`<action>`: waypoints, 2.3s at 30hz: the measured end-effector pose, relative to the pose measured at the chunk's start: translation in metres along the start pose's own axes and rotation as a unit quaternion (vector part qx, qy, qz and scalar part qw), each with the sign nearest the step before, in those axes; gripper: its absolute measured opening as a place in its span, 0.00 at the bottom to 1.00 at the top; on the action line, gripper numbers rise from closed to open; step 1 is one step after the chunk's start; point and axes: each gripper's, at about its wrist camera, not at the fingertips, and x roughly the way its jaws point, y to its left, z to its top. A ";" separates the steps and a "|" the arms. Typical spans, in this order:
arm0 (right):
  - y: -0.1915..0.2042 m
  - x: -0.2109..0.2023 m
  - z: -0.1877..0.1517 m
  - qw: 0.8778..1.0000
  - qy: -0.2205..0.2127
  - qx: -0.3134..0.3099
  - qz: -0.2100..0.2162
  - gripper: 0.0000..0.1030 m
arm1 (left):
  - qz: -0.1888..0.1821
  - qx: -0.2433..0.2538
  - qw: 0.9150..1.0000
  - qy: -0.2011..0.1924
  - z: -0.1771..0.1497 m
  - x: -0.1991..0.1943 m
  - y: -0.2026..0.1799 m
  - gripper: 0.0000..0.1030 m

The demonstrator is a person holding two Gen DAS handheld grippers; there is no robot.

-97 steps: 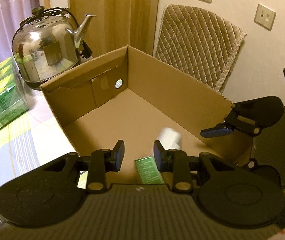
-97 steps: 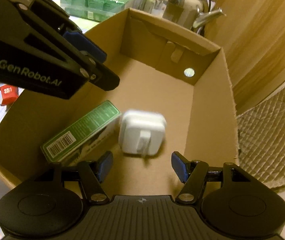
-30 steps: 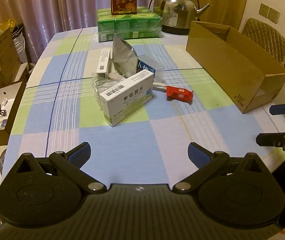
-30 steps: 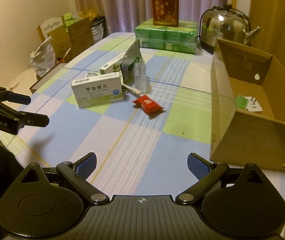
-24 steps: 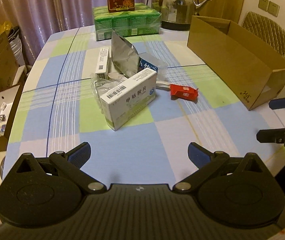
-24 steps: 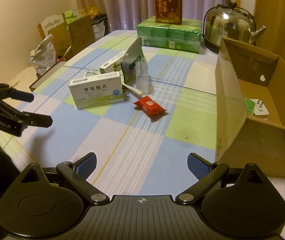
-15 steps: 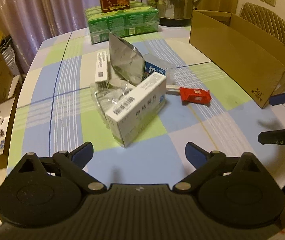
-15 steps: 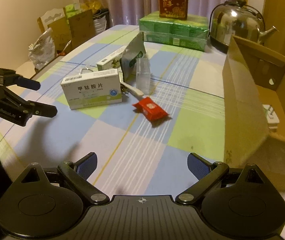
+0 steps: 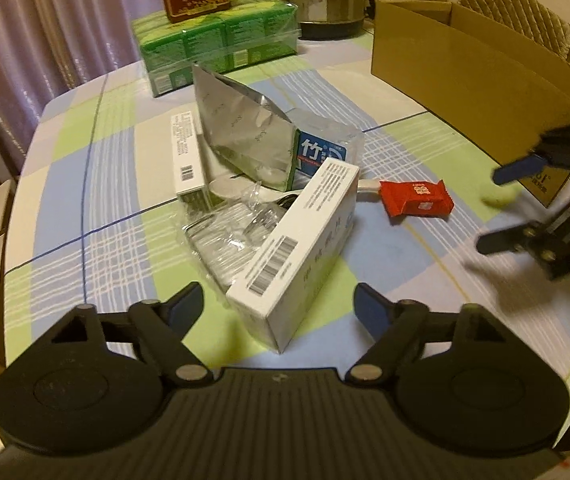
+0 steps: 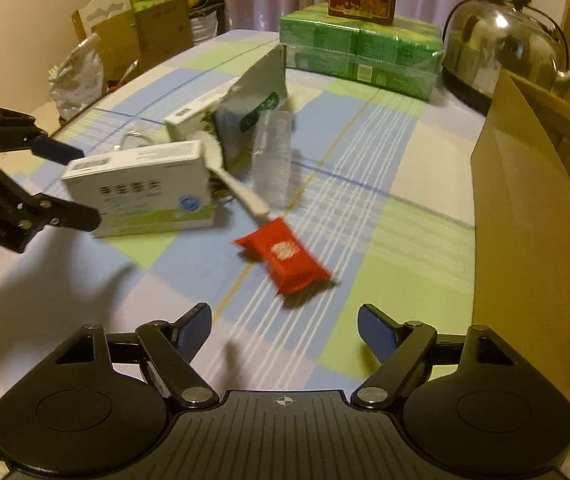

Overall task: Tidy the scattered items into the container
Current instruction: 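Grasp the white medicine box with the left tool while the right tool grasps the red candy packet, then lift and carry the white box and red packet toward the cardboard box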

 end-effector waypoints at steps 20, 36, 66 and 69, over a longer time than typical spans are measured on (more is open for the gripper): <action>-0.011 0.050 0.023 0.998 0.016 -0.041 0.034 0.26 | -0.062 -0.052 0.996 0.026 0.000 0.007 -0.013 0.20; 0.017 -0.046 -0.076 0.999 0.049 0.017 -0.018 0.26 | -0.061 -0.036 0.997 0.020 -0.034 -0.037 -0.116 0.20; 0.023 -0.056 -0.110 1.000 -0.005 0.021 -0.010 0.24 | -0.051 -0.005 0.998 0.045 -0.017 -0.010 -0.137 0.20; 0.023 -0.061 -0.110 0.999 -0.008 0.031 -0.011 0.23 | -0.052 -0.005 0.998 0.037 -0.017 -0.018 -0.138 0.20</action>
